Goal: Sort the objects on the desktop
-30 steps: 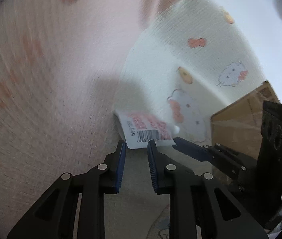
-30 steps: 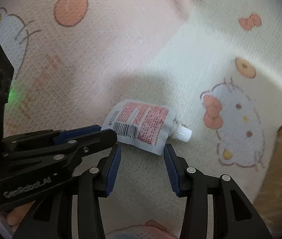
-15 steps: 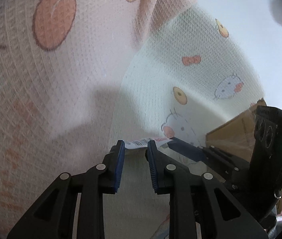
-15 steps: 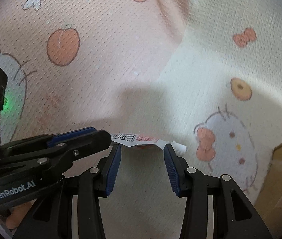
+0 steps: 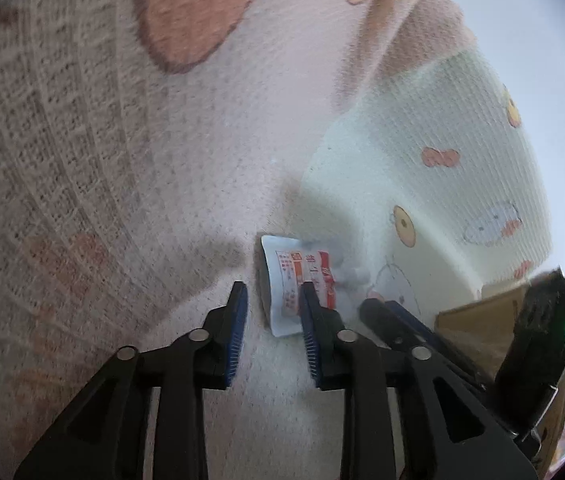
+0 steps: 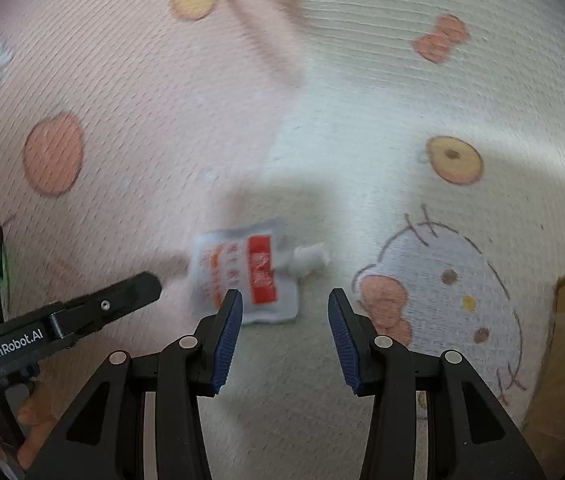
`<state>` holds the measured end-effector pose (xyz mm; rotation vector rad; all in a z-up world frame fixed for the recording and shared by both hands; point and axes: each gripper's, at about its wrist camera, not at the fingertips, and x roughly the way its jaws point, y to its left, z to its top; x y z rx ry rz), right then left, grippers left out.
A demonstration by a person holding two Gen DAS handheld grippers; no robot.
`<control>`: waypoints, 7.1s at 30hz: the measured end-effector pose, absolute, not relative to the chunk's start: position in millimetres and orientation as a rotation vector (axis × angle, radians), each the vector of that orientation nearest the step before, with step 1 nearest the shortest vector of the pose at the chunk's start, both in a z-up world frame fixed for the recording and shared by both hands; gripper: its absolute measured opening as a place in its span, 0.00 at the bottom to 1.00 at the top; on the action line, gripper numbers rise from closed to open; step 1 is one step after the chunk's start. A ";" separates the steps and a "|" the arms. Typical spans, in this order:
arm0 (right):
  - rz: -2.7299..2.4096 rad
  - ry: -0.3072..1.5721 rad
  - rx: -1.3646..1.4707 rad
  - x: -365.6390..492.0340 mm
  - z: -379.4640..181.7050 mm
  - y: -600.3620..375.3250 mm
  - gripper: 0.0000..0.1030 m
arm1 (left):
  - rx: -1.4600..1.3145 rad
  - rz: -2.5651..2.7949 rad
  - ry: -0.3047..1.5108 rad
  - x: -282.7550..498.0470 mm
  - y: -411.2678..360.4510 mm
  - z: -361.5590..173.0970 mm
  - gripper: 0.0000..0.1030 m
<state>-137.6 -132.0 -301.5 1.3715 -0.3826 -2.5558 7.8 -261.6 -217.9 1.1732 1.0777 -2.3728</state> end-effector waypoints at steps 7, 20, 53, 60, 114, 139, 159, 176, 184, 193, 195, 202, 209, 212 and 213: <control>-2.652 -0.574 1.293 -142.9 -308.3 -116.4 0.41 | 1.187 -2.355 1.150 -7.2 -266.1 -228.5 0.42; -2.629 -0.792 1.295 -164.0 -331.8 -108.1 0.49 | 1.217 -2.350 1.148 -18.4 -260.3 -244.5 0.41; -2.603 -0.736 1.318 -174.9 -327.3 -119.2 0.49 | 1.164 -2.352 1.179 -2.5 -263.0 -237.8 0.31; -2.681 -0.830 1.300 -182.9 -332.1 -110.4 0.49 | 1.163 -2.353 1.147 -12.9 -269.3 -237.6 0.31; -2.361 -0.217 1.420 -146.3 -358.4 -178.9 0.51 | 1.275 -2.274 1.124 42.1 -255.6 -254.2 0.42; -2.452 0.004 1.134 -125.8 -259.9 -182.2 0.52 | 1.019 -2.502 0.571 58.9 -206.6 -119.4 0.40; -2.695 -0.069 0.807 -55.0 -123.2 -95.9 0.52 | 0.824 -2.755 0.273 24.4 -105.6 -13.6 0.40; -2.859 -0.197 0.864 -8.2 -116.4 13.5 0.52 | 0.966 -2.937 0.109 -21.4 8.0 -5.3 0.40; -2.865 -0.270 0.922 3.4 -120.9 46.4 0.52 | 1.062 -2.943 0.101 -34.7 40.3 -13.9 0.40; -2.812 -0.283 1.112 19.7 -137.6 74.7 0.52 | 1.243 -2.948 0.092 -46.5 70.7 -36.0 0.40; -2.798 -0.283 1.153 21.6 -141.0 78.6 0.52 | 1.288 -2.941 0.092 -48.4 75.5 -42.0 0.40; -2.705 -0.307 1.301 27.0 -156.4 90.8 0.52 | 1.451 -2.896 0.144 -54.3 82.7 -63.6 0.40; -2.591 -0.291 1.454 24.8 -174.1 92.2 0.52 | 1.620 -2.830 0.207 -55.6 87.4 -87.1 0.40; -2.530 -0.289 1.522 25.5 -183.4 92.8 0.52 | 1.715 -2.834 0.209 -56.9 93.9 -93.6 0.39; -2.509 -0.299 1.536 26.3 -186.0 93.4 0.52 | 1.756 -2.832 0.218 -56.6 96.6 -95.1 0.39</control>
